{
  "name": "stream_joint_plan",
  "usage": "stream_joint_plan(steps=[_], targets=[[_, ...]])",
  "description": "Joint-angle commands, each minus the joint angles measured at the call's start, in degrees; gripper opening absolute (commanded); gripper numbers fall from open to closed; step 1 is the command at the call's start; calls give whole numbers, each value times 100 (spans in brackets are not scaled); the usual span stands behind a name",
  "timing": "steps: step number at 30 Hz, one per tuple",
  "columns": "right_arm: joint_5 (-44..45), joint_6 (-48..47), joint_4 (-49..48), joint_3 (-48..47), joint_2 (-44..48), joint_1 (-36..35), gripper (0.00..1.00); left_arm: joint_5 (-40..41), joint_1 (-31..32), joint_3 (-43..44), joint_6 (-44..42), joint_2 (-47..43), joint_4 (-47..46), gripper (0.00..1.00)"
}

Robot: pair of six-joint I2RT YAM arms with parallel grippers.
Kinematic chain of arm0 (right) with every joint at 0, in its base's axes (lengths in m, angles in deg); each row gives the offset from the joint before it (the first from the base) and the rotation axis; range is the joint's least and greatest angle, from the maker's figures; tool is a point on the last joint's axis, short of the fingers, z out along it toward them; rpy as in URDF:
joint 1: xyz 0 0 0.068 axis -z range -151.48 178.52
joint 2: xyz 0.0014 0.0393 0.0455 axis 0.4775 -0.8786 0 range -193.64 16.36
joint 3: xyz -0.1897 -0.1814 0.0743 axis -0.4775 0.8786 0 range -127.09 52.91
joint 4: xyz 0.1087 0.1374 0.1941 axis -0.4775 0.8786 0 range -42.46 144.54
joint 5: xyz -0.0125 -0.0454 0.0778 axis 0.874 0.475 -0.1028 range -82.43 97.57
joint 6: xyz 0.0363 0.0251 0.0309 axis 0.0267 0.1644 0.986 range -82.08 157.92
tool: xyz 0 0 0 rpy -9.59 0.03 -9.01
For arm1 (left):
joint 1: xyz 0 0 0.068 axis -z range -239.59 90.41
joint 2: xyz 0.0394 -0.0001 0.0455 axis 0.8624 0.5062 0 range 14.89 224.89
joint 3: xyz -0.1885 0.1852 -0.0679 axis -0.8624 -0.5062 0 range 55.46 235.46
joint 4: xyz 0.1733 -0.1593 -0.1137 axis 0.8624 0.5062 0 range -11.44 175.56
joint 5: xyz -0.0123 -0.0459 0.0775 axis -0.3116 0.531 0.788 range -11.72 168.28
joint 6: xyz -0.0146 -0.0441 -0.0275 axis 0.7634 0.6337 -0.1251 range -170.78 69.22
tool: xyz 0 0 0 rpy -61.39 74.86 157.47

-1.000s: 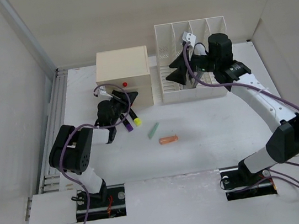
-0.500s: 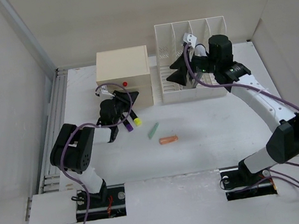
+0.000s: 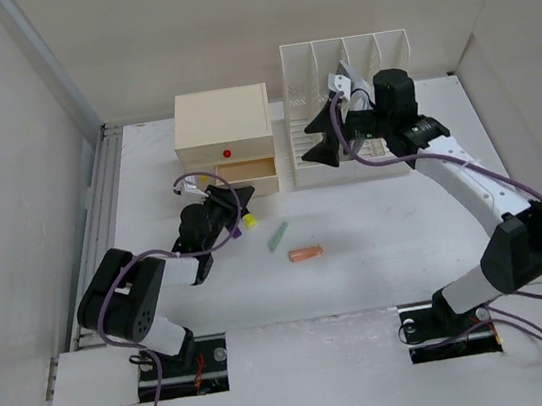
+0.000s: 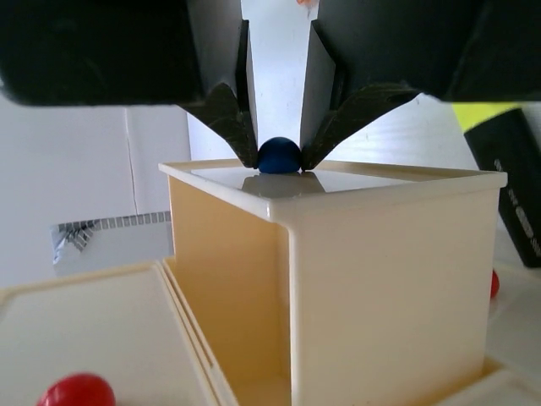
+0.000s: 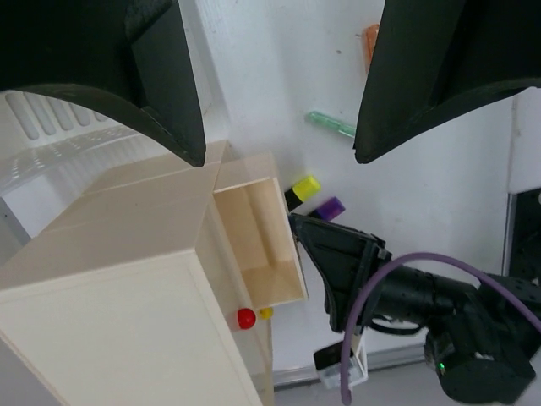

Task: Organize the desk

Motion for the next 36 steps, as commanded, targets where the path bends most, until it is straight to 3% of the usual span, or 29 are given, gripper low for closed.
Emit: stream_joint_plan(steps=[1, 3, 8, 9, 10, 11, 14, 20, 21, 24, 25, 26, 28, 32, 36], targets=[[-386, -1276, 546, -227, -258, -85, 77, -34, 97, -290, -1, -347, -139, 11], [-237, -2310, 1363, -464, -434, -226, 77, 19, 149, -343, -1, -453, -61, 11], [683, -3475, 2033, -536, -944, -927, 75, 19, 150, -449, -1, -646, 72, 16], [843, -3607, 2138, -588, -996, -1043, 75, 19, 150, -449, -1, -647, 142, 21], [993, -3817, 2139, -588, -997, -1166, 75, 19, 150, -449, -1, -699, 142, 42], [1325, -3915, 2139, -588, -1067, -1280, 74, 19, 150, -510, -62, -700, 142, 52], [1801, -4283, 2192, -449, -1067, -1746, 73, 19, 150, -571, -203, -1006, 273, 75], [2154, -4715, 2060, -211, -1067, -2028, 69, 431, 369, -572, -739, -2552, 1608, 83], [2215, -4864, 2112, -158, -1120, -2028, 69, 598, 439, -511, -800, -2807, 1862, 81], [2566, -5268, 2113, 61, -1120, -2186, 67, 879, 492, -510, -898, -3931, 2873, 59], [2646, -5339, 2061, 123, -1181, -2274, 67, 1176, 492, -510, -959, -4221, 3450, 44], [2707, -5418, 2060, 123, -1182, -2353, 66, 1345, 492, -432, -959, -4807, 3760, 14], [2760, -5612, 2121, 185, -1374, -2423, 64, 1853, 492, -152, -1169, -5320, 4419, 1], [2980, -5735, 2175, 185, -1690, -2722, 60, 2347, 545, 533, -1827, -6244, 5817, 0], [3147, -5735, 2175, 63, -2007, -3003, 59, 2279, 545, 1141, -2303, -6684, 6295, 0]])
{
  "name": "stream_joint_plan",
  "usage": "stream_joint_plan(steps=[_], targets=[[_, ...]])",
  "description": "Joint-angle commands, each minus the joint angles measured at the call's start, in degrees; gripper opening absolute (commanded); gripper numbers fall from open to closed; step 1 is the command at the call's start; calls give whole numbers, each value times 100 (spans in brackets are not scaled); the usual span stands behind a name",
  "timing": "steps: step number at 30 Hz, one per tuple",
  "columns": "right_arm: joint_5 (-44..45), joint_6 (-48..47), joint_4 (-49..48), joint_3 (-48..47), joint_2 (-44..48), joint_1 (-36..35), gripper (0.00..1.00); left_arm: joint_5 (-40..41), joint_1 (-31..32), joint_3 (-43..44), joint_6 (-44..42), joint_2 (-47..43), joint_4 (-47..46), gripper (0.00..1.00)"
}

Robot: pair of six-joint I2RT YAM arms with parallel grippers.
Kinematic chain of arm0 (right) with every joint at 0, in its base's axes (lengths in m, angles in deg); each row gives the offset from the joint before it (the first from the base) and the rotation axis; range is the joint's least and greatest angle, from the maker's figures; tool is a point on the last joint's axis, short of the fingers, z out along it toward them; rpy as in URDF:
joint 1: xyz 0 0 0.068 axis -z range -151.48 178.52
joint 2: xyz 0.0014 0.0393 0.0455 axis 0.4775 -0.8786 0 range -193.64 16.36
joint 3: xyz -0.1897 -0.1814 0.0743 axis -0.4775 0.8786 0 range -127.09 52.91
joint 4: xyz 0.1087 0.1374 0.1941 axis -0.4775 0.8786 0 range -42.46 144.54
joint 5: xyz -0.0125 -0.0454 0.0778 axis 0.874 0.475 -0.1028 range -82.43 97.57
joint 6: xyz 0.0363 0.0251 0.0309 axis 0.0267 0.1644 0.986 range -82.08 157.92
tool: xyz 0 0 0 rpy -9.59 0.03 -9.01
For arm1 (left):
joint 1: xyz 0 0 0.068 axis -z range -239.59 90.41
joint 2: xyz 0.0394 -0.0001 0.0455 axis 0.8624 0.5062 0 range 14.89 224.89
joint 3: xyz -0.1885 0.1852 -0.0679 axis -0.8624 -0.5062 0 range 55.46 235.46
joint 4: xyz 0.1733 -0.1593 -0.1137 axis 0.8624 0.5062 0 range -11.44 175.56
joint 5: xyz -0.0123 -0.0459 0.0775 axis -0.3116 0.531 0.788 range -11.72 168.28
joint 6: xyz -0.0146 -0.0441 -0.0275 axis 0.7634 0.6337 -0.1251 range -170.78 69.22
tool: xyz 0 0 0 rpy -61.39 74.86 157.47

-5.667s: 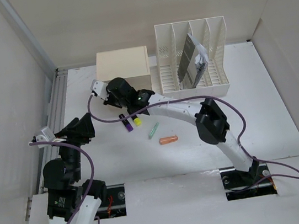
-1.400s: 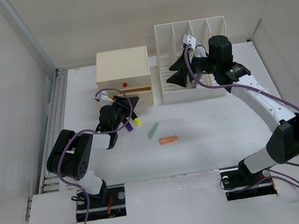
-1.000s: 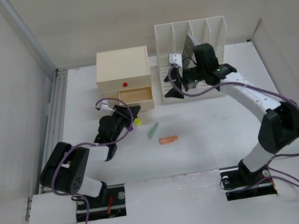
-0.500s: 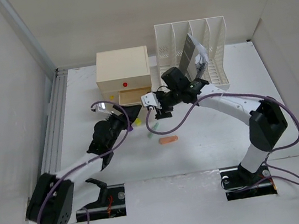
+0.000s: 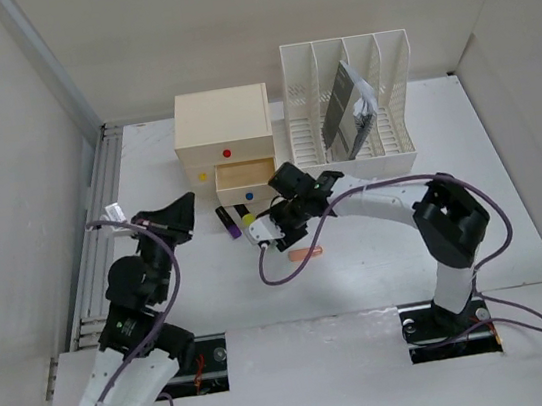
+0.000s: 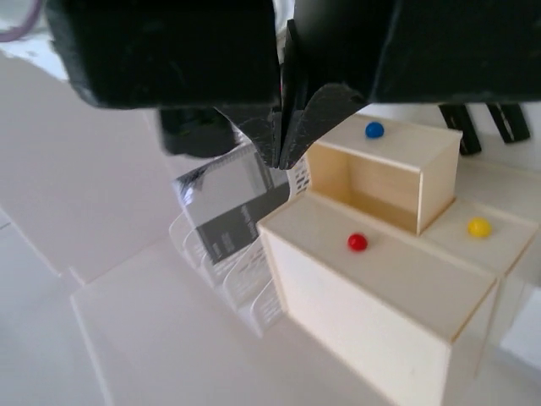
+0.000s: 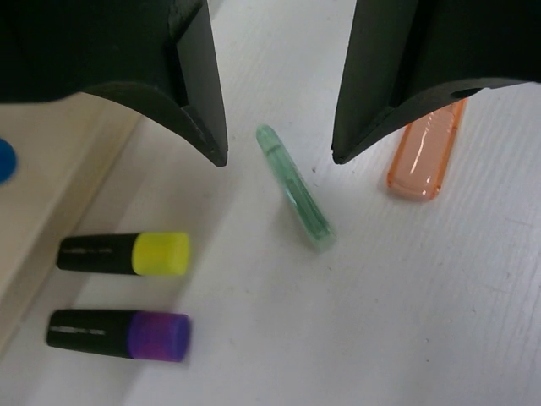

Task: Organize the desk

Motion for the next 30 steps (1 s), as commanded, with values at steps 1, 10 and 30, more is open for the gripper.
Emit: stream_joint_plan(steps=[1, 10, 30], targets=[[251, -184, 61, -111, -202, -167, 57, 158, 29, 565, -686, -268, 723, 0], [374, -184, 114, -234, -729, -220, 53, 227, 29, 1541, -2005, -180, 1515, 3], [296, 554, 236, -769, -792, -387, 23, 456, 29, 1330, -2137, -629, 1673, 11]])
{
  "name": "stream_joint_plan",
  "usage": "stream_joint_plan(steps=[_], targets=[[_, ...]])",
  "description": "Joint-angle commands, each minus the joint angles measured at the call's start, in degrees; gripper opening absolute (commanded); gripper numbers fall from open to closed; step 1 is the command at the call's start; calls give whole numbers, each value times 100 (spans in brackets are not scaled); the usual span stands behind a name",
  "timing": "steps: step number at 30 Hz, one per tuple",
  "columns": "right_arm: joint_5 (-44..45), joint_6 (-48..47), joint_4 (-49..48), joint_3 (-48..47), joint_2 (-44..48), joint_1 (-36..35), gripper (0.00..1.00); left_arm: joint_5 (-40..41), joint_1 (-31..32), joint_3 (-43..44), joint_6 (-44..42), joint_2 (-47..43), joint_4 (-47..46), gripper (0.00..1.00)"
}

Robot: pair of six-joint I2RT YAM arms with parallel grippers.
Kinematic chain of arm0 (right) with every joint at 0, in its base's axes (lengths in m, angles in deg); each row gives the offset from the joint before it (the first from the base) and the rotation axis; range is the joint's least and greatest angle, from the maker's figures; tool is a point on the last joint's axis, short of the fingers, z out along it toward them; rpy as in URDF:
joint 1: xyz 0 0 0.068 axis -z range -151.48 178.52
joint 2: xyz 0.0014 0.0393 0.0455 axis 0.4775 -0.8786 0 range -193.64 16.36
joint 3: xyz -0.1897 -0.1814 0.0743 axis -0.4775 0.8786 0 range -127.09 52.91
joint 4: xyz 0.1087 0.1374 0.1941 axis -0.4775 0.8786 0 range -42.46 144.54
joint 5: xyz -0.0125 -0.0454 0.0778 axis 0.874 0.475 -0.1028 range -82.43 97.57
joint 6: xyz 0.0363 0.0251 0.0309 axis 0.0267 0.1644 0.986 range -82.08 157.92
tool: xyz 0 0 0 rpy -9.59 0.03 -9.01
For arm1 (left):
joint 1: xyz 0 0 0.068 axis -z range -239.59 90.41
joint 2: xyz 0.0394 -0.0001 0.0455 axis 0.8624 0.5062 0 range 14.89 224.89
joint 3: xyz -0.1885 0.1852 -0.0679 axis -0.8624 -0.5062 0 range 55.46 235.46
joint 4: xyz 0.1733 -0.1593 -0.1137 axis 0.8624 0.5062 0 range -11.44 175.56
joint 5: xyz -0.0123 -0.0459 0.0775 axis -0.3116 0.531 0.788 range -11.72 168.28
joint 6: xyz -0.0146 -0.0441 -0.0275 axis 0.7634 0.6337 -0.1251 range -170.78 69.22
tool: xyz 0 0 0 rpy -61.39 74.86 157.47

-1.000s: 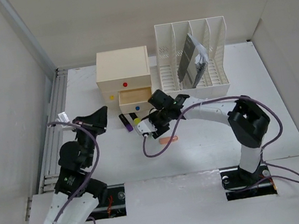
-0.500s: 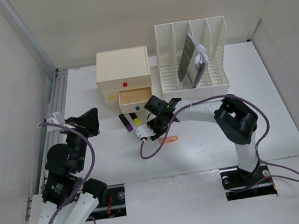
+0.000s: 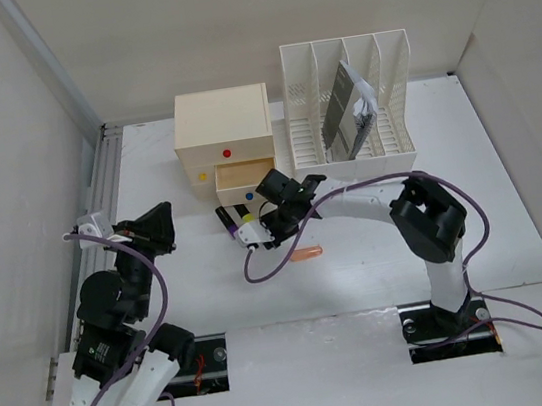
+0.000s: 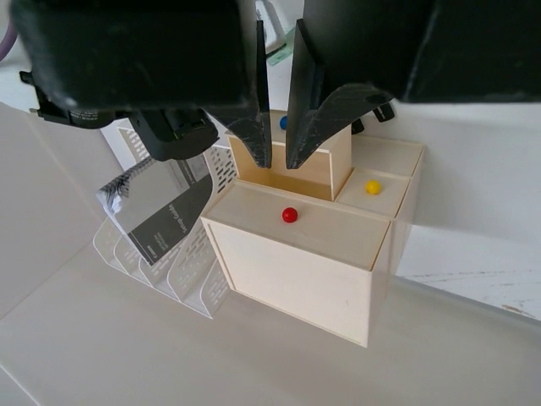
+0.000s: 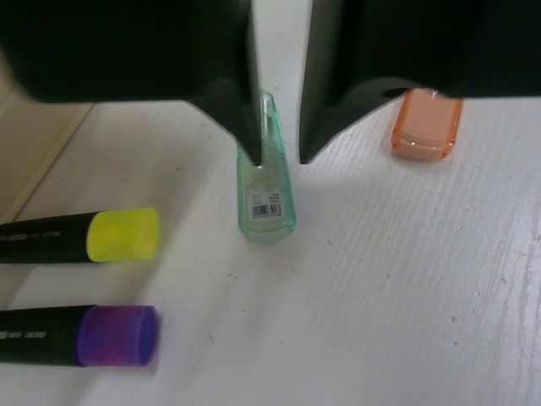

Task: Organize the desk

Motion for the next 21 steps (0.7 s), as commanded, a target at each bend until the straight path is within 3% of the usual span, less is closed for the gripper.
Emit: stream_joint_plan(steps=[1, 5, 21], targets=[[-157, 176, 95, -328, 43, -96, 33, 74, 25, -30, -54, -71, -126, 11], [19, 229, 16, -328, -71, -96, 46, 74, 25, -30, -54, -71, -126, 11], [-95, 36, 718, -1039, -1186, -96, 47, 127, 25, -82, -54, -177, -126, 14]])
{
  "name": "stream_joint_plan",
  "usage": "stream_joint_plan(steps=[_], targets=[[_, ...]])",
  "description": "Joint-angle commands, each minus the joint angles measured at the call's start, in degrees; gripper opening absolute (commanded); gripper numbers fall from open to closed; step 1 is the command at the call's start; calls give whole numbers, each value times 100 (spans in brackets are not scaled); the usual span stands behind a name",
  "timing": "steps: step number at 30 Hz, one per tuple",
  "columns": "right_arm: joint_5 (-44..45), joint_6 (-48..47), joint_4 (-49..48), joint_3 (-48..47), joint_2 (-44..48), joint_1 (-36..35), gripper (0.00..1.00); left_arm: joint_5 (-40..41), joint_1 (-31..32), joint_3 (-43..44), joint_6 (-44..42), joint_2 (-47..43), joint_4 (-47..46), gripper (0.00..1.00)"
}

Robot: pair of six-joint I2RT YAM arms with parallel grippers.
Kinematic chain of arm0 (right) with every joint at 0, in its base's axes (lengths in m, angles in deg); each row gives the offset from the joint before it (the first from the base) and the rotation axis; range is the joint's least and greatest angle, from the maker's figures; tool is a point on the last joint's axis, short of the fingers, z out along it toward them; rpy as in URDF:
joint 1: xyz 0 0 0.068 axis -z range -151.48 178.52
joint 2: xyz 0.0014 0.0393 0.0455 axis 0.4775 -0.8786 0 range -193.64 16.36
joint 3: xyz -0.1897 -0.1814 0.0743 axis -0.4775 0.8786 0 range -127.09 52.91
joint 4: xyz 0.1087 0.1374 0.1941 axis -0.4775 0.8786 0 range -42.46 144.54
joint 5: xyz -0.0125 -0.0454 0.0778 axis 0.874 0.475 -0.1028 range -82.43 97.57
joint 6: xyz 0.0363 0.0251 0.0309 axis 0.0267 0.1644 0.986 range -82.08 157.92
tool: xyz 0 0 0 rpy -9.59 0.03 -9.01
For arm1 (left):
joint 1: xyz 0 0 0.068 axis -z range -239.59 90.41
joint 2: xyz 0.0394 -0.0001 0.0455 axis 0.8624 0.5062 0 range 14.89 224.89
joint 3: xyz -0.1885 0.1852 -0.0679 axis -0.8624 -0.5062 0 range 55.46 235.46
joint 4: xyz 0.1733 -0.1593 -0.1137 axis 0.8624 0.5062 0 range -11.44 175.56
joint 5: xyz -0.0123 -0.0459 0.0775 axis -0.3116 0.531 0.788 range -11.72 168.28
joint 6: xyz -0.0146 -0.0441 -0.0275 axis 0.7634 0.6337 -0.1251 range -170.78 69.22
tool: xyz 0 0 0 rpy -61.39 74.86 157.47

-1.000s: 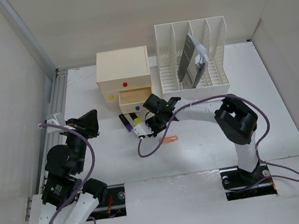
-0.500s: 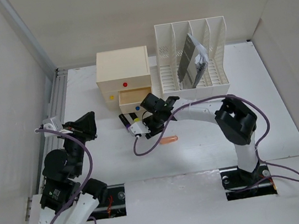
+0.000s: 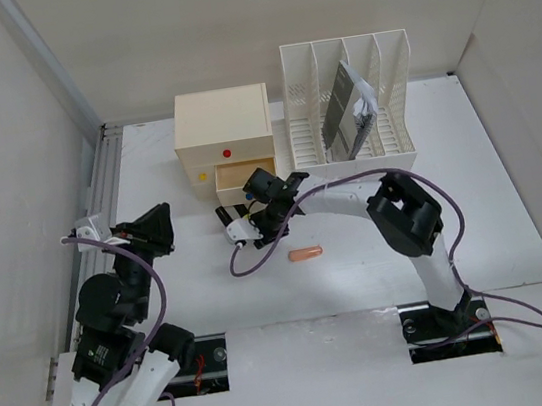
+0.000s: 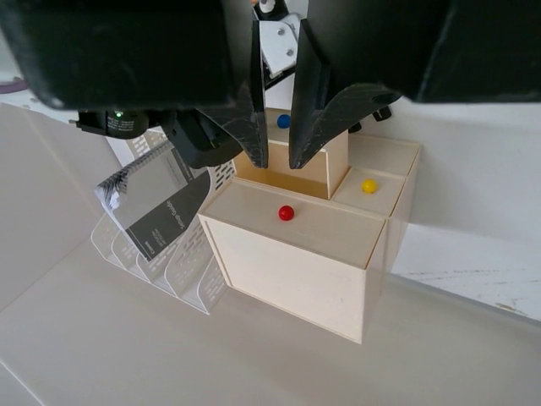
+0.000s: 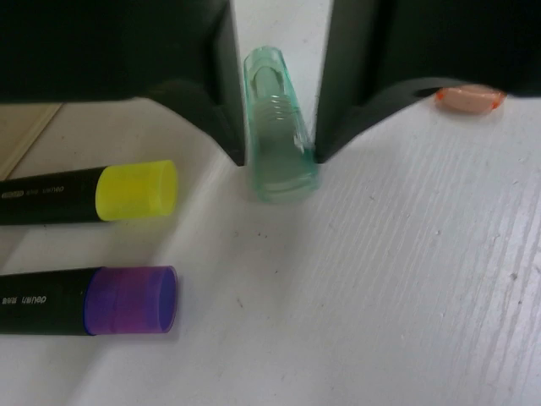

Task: Organize the desk

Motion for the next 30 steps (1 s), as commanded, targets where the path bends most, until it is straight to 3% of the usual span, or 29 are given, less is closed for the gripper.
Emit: stream_joint_plan(steps=[1, 5, 16, 18, 22, 30], targets=[[-139, -124, 598, -249, -442, -61, 39, 41, 25, -71, -54, -98, -159, 14], [-349, -264, 933, -320, -512, -61, 11, 94, 25, -71, -54, -151, -159, 15], [-579, -264, 1364, -425, -117, -61, 12, 94, 25, -71, -54, -203, -159, 15], [-579, -264, 1364, -477, -117, -61, 15, 94, 25, -71, -54, -203, -159, 15], [-517, -125, 1250, -478, -117, -61, 33, 94, 25, -71, -1, -203, -159, 15], [-412, 95, 705, -364, 85, -61, 36, 94, 25, -124, -1, -203, -159, 15]])
